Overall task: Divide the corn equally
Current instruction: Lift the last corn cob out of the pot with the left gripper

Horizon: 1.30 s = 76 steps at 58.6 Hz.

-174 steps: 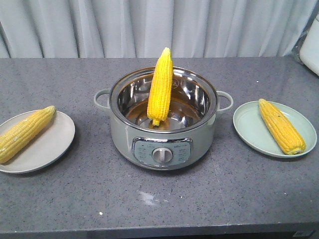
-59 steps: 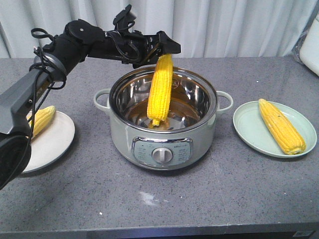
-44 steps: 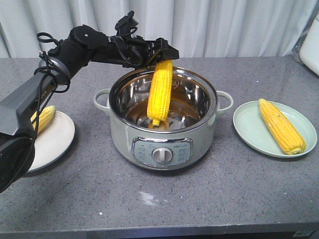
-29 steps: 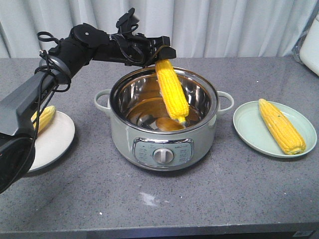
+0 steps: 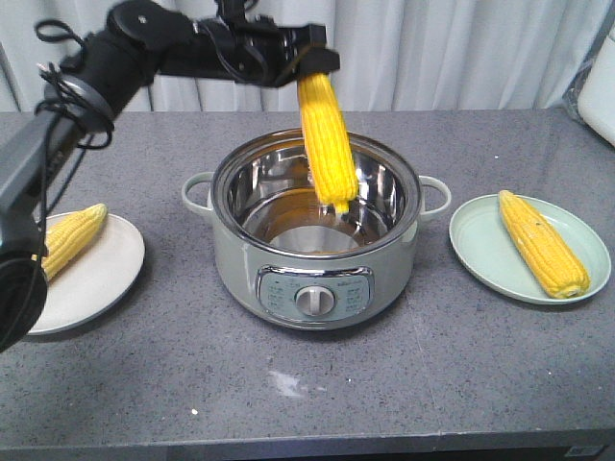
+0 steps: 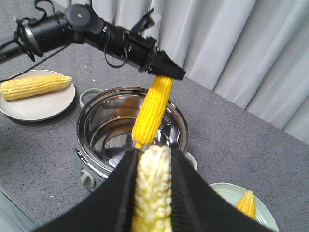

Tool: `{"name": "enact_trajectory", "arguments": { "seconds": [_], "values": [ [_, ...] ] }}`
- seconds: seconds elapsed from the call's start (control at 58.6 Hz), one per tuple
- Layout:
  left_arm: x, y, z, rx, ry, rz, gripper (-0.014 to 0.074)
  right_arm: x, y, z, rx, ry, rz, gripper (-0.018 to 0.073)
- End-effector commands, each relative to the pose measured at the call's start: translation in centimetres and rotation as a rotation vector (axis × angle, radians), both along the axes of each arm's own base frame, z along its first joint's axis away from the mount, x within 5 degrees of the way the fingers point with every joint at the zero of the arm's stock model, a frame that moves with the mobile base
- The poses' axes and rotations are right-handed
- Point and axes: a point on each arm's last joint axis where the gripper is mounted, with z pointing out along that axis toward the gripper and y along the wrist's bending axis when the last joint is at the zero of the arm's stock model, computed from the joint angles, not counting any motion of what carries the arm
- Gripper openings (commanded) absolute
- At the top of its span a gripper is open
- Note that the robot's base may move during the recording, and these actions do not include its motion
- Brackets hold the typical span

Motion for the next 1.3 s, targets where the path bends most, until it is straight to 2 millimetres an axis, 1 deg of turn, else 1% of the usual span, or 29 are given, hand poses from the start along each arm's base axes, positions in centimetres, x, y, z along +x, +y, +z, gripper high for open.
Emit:
{"name": "enact_trajectory", "arguments": {
  "seconds": [0.0, 0.119, 0.205, 0.307, 0.426, 0.631, 0.818, 1.04, 1.279],
  "values": [
    [-3.7, 0.9, 8.1, -0.107, -0.152, -0.024, -0.0008, -0.6, -0.1, 0.6, 0.008, -0.031, 0.005, -0.0005],
    [-6.4, 1.4, 11.1, -0.084, -0.206, -0.111, -0.0008, -0.6, -0.1, 0.6, 0.01, -0.033, 0.004, -0.0006],
    [-9.0, 1.9, 13.3, -0.044, -0.238, -0.197, -0.0008, -0.4, -0.1, 0.6, 0.014, -0.039, 0.002, -0.0006],
    [-11.8, 2.4, 15.1, -0.004, -0.234, -0.279, -0.0008, 0.1, 0.0, 0.6, 0.017, -0.038, -0.001, -0.0006],
    [-14.4, 3.3, 17.9, -0.048, -0.231, -0.261, -0.0008, 1.1, 0.2, 0.4, 0.02, -0.034, -0.005, -0.0006],
    [-18.0, 4.5, 21.1, -0.091, -0.253, -0.245, -0.0008, 3.2, 0.5, 0.0, 0.025, -0.014, -0.014, -0.0006],
    [-20.6, 5.5, 23.1, -0.085, -0.279, -0.197, -0.0008, 4.4, 0.7, -0.5, 0.024, 0.009, -0.014, -0.0006],
    [-23.1, 6.4, 24.8, -0.09, -0.331, -0.183, -0.0008, 4.4, 0.7, -0.5, 0.023, 0.01, -0.014, -0.0006],
    [-24.1, 6.6, 25.4, -0.115, -0.329, -0.198, -0.0008, 4.4, 0.7, -0.5, 0.021, 0.015, -0.013, -0.0006]
  ]
}}
